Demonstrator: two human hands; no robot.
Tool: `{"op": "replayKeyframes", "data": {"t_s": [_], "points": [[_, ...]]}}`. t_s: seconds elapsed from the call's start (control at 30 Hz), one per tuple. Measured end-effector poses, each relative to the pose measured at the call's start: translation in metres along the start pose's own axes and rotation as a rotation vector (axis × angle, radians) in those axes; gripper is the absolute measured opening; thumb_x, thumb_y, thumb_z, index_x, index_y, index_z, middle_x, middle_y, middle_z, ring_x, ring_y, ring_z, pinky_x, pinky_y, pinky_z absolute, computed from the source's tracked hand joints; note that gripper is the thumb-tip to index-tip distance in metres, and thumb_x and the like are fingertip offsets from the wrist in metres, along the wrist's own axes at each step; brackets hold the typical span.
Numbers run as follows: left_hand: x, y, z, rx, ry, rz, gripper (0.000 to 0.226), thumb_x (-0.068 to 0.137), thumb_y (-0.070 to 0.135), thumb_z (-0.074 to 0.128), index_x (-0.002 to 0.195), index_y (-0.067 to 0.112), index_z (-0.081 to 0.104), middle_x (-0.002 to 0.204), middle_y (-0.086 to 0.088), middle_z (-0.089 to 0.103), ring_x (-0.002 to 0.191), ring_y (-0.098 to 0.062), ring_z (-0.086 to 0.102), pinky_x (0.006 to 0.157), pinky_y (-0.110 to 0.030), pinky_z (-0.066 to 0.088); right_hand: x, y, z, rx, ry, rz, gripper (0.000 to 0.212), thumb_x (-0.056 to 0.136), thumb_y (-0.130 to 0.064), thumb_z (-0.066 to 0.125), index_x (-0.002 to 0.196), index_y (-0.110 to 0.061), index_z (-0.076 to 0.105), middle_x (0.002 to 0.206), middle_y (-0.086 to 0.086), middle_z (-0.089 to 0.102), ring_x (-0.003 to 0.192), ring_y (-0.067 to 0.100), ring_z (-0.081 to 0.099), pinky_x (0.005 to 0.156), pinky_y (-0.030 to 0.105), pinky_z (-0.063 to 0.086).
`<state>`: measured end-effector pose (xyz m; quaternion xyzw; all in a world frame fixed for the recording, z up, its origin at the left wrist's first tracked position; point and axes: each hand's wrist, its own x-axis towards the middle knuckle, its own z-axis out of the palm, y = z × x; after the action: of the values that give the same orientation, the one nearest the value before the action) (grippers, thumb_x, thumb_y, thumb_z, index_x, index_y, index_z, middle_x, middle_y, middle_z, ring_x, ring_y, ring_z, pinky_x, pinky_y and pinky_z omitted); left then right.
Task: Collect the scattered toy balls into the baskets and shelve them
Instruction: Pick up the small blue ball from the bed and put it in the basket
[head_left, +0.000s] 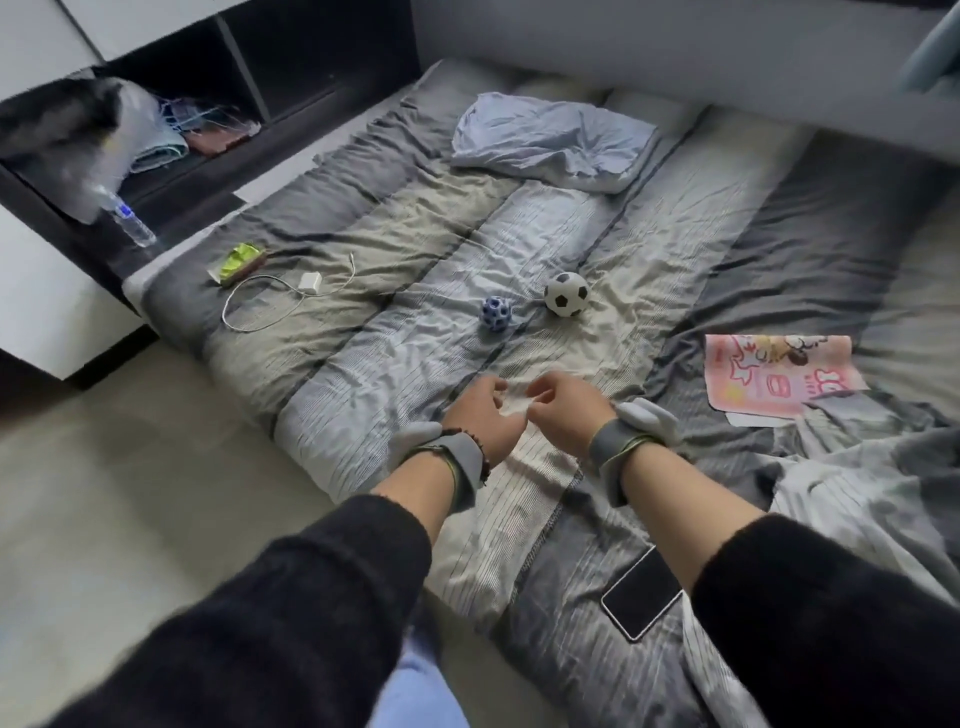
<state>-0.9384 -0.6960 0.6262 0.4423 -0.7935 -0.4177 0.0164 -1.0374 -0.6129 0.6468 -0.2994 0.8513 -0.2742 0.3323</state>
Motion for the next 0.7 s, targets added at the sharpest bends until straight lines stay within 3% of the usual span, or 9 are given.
{"op": "replayKeyframes", "data": {"t_s": [0.17,0.37,0.5,0.7], "points": [[0.097,-0.021,-0.014,0.082,-0.133,0.067,0.048,0.080,0.031,0.061,0.126,0.024,0.049,0.120,-0.001,0.057,0.101,-0.018,0.057,0.085,-0.030,0.045,0.076,-0.022,0.024,0.018,0.084,0.143,0.029,0.082,-0.017,0.054,0.110,-0.022,0.062,0.104,0.003,0.070,0.092,0.023,0.065,0.085,0.038,0.054],[0.215,-0.046,-0.032,0.154,-0.305,0.093,0.055,0.077,0.031,0.062,0.129,0.021,0.047,0.125,-0.003,0.056,0.108,-0.021,0.056,0.092,-0.035,0.046,0.169,-0.040,0.051,0.028,0.172,0.299,0.030,0.083,-0.017,0.054,0.111,-0.023,0.060,0.103,0.003,0.069,0.093,0.022,0.063,0.084,0.037,0.052],[0.298,-0.068,-0.028,0.168,-0.374,0.088,0.059,0.077,0.031,0.062,0.132,0.019,0.044,0.130,-0.006,0.052,0.111,-0.022,0.054,0.089,-0.031,0.045,0.242,-0.039,0.076,0.007,0.178,0.357,0.043,0.084,-0.020,0.058,0.127,-0.021,0.053,0.112,0.005,0.066,0.096,0.024,0.062,0.081,0.035,0.051],[0.419,-0.106,0.006,0.135,-0.368,0.016,0.062,0.075,0.026,0.062,0.134,0.018,0.044,0.134,-0.008,0.050,0.116,-0.025,0.053,0.097,-0.036,0.045,0.367,-0.022,0.122,-0.111,0.181,0.354,0.055,0.083,-0.019,0.057,0.136,-0.022,0.045,0.135,0.008,0.052,0.116,0.028,0.056,0.095,0.041,0.047]]}}
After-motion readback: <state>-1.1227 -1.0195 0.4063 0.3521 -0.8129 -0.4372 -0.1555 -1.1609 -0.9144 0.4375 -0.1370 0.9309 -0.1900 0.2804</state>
